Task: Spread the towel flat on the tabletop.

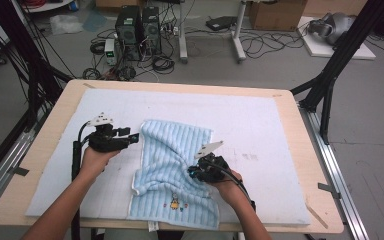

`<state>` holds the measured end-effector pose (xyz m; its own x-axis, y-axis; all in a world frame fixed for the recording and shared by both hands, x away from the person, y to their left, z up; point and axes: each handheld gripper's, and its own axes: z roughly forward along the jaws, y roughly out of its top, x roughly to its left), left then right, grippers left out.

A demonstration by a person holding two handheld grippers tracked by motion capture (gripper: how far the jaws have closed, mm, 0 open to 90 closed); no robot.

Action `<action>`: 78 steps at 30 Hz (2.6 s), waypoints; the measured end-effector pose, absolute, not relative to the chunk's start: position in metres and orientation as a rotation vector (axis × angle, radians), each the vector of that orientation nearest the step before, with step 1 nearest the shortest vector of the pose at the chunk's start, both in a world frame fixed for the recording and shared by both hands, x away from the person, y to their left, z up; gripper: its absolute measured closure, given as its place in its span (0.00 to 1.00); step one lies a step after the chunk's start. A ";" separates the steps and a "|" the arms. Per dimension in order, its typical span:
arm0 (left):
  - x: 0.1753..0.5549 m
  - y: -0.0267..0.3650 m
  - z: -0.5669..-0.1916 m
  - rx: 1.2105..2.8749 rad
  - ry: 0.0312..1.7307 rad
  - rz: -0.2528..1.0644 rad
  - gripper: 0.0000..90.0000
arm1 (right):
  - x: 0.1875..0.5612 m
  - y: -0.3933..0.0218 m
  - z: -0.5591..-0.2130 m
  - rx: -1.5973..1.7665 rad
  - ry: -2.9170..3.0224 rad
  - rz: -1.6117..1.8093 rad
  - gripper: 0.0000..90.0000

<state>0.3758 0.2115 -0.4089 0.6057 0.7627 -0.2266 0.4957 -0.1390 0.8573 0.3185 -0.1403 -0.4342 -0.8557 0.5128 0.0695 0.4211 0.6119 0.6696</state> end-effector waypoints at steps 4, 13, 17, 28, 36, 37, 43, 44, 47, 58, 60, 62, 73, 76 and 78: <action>0.402 0.206 -0.414 1.797 1.067 0.305 0.51 | 0.328 -0.154 -0.427 0.889 2.591 1.270 0.75; 0.453 0.185 -0.431 1.814 1.153 0.302 0.47 | 0.353 -0.180 -0.426 1.067 2.380 1.284 0.62; 0.465 0.169 -0.438 1.894 1.138 0.350 0.46 | 0.369 -0.191 -0.430 1.184 2.290 1.254 0.58; 0.465 0.158 -0.446 2.027 1.122 0.487 0.87 | 0.409 -0.191 -0.434 1.249 2.253 1.086 0.50; 0.472 0.167 -0.445 1.924 1.171 0.562 0.97 | 0.424 -0.181 -0.441 1.268 2.251 1.063 0.52; 0.473 0.169 -0.445 1.927 1.173 0.561 0.97 | 0.426 -0.179 -0.441 1.275 2.253 1.071 0.52; 0.475 0.174 -0.445 1.887 1.183 0.538 0.97 | 0.446 -0.161 -0.444 1.206 2.329 1.017 0.81; 0.476 0.174 -0.445 1.876 1.188 0.535 0.97 | 0.451 -0.159 -0.442 1.179 2.352 1.007 0.91; 0.479 0.177 -0.440 1.863 1.177 0.556 0.97 | 0.463 -0.154 -0.440 1.146 2.352 0.941 0.95; 0.486 0.160 -0.427 1.848 1.143 0.587 0.64 | 0.505 -0.154 -0.424 1.245 2.069 0.859 0.96; 0.482 0.163 -0.429 1.873 1.154 0.568 0.56 | 0.511 -0.156 -0.427 1.294 2.039 0.808 0.95; 0.479 0.168 -0.431 1.859 1.184 0.548 0.53 | 0.512 -0.159 -0.431 1.338 2.038 0.825 0.88; 0.467 0.160 -0.448 1.967 1.180 0.452 0.57 | 0.490 -0.169 -0.409 1.309 2.046 1.030 0.63; 0.464 0.150 -0.446 2.013 1.124 0.481 0.83 | 0.481 -0.172 -0.403 1.296 2.058 1.051 0.61; 0.463 0.144 -0.447 2.037 1.108 0.559 0.97 | 0.477 -0.174 -0.402 1.279 2.064 1.062 0.61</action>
